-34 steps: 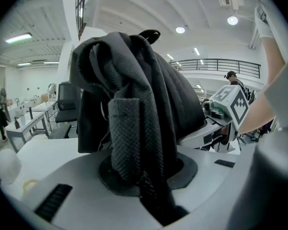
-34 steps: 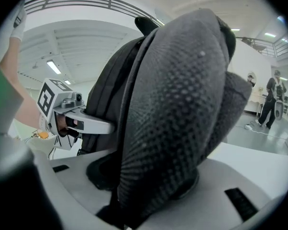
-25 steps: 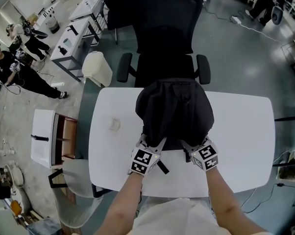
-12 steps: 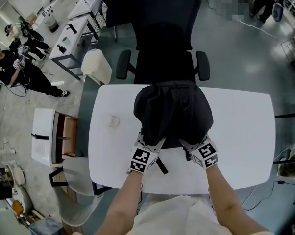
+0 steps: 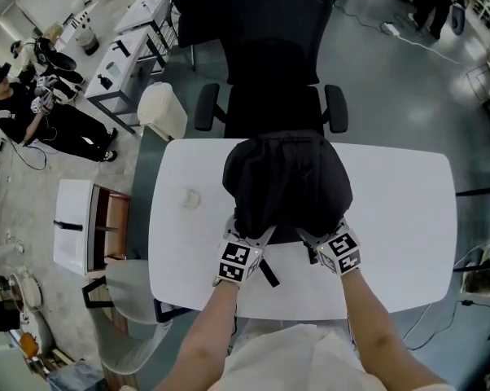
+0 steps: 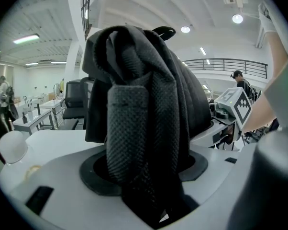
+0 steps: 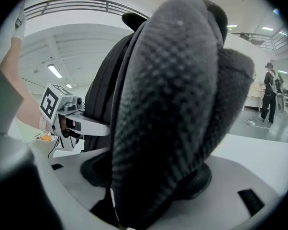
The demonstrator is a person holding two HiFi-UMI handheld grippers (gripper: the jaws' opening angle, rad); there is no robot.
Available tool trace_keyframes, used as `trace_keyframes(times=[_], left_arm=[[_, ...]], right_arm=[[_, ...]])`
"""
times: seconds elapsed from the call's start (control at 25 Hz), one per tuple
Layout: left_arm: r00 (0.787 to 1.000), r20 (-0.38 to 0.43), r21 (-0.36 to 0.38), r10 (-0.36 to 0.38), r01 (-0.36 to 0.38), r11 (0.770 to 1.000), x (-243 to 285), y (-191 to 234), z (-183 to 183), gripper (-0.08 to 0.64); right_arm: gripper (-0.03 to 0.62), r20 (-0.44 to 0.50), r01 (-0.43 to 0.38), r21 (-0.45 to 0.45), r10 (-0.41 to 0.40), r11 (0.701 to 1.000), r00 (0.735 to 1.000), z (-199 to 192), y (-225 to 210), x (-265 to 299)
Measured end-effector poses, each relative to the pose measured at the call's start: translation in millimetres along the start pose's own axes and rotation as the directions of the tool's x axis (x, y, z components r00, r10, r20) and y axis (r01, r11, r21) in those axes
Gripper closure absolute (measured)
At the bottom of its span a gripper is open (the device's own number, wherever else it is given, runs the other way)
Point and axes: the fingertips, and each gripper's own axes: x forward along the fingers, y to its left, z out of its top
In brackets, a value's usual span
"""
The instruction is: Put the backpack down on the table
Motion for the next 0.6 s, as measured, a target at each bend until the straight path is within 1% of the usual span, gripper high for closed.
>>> trace_keyframes(times=[0.2, 0.6], left_arm=[[0.999, 0.006, -0.017, 0.054, -0.053, 0.998, -5, 5, 0, 0.242], [0.993, 0.026, -0.055, 0.117, -0.115, 0.992, -21, 8, 2, 0.227]], right_arm=[[0.276, 0.028, 0.030, 0.070, -0.032, 0.997, 0.999, 3, -4, -4], [0.264, 0.095, 0.057, 0.160, -0.073, 0.985, 0.993, 16, -5, -24]])
